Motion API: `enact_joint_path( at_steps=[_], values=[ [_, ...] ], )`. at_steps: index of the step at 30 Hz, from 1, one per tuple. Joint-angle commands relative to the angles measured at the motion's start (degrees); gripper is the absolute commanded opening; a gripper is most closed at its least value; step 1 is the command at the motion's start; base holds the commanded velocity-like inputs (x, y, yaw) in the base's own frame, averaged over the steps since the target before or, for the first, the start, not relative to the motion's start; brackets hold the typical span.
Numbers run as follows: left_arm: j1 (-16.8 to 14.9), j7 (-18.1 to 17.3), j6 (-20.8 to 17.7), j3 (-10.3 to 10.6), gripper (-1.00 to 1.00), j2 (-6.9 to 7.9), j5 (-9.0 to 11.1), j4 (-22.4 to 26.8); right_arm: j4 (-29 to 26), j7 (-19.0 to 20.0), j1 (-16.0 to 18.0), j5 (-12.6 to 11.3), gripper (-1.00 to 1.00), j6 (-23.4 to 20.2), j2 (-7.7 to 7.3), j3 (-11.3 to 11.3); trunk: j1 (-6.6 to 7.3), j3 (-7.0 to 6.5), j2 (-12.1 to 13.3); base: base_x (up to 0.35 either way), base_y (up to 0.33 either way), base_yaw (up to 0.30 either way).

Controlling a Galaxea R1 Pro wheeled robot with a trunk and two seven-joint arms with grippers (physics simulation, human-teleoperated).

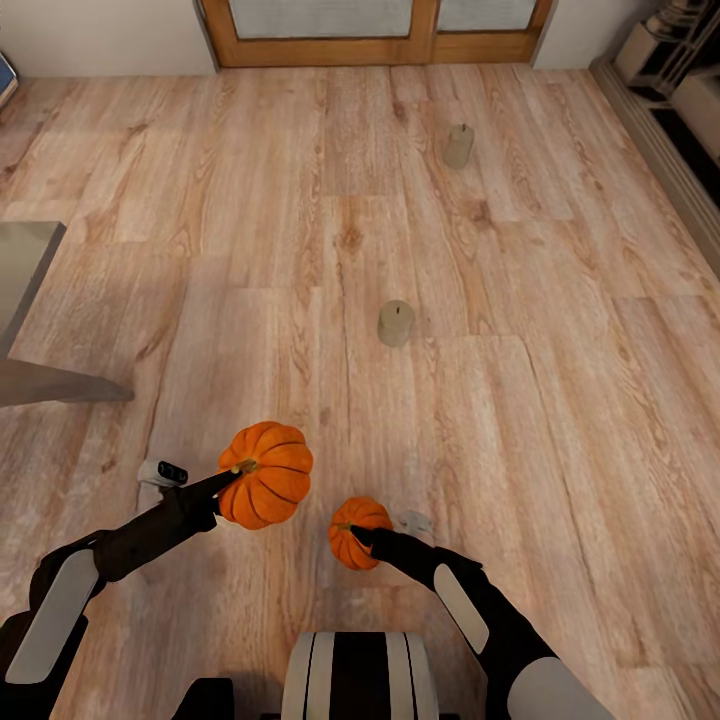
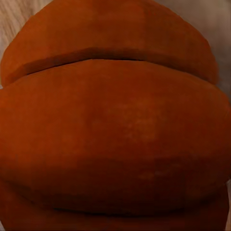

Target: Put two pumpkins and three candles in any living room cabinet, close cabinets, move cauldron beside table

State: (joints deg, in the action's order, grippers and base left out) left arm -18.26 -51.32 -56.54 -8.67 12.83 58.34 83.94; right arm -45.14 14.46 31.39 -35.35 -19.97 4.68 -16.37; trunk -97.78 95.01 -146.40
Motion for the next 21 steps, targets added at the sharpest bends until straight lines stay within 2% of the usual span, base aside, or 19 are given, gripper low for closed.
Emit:
enact_joint_path(
  at_steps=[1, 21],
  values=[
    [0.0, -0.2, -0.2, 0.0, -1.0, 0.0, 0.0, 0.0, 0.0, -2.2, 0.0, 0.6, -1.0, -0.1, -0.03, 0.1, -0.01, 0.03, 0.0, 0.017, 0.026, 0.0],
    [0.0, -0.2, -0.2, 0.0, -1.0, 0.06, 0.0, 0.0, 0.0, -2.2, 0.0, 0.6, -1.0, -0.2, -0.03, 0.1, -0.01, 0.03, 0.0, 0.001, 0.002, 0.0]
  ],
)
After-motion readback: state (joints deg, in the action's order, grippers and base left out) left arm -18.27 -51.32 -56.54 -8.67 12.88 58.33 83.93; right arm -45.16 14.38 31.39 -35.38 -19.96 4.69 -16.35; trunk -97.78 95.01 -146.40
